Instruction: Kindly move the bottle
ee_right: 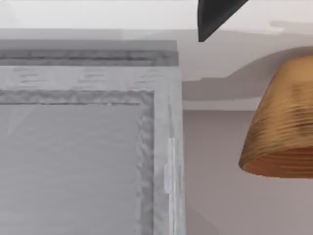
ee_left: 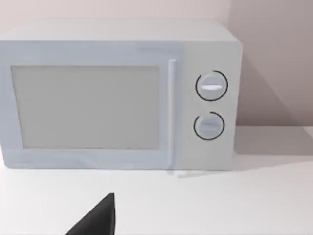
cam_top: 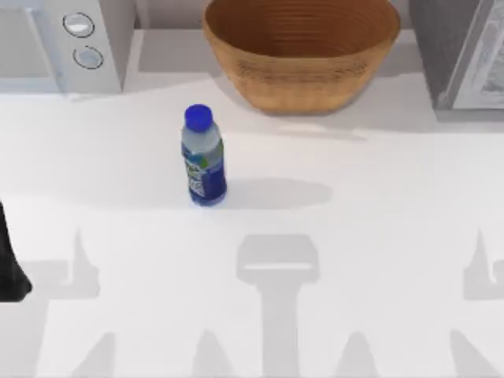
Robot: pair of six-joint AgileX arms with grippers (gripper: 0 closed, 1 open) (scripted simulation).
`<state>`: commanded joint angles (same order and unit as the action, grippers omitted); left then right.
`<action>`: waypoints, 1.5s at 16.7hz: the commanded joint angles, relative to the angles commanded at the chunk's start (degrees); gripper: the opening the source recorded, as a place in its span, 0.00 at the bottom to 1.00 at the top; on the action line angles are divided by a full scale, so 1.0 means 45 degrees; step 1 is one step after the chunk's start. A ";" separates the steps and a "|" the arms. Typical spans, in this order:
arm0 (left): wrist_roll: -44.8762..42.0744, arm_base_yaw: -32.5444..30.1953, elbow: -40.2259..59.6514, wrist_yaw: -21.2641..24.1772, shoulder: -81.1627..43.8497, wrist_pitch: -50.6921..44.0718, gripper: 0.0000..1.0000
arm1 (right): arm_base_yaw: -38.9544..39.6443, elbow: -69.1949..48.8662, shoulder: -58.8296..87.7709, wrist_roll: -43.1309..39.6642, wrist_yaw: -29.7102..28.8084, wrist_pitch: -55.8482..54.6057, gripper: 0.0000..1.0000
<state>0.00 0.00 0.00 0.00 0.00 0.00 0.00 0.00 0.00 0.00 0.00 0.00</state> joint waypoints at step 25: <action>0.0000 0.0000 0.0000 0.0000 0.0000 0.0000 1.00 | 0.7609 -0.7145 2.3310 0.0670 0.0495 -1.4209 1.00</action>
<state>0.00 0.00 0.00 0.00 0.00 0.00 34.24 -32.15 104.89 3.02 2.23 -63.94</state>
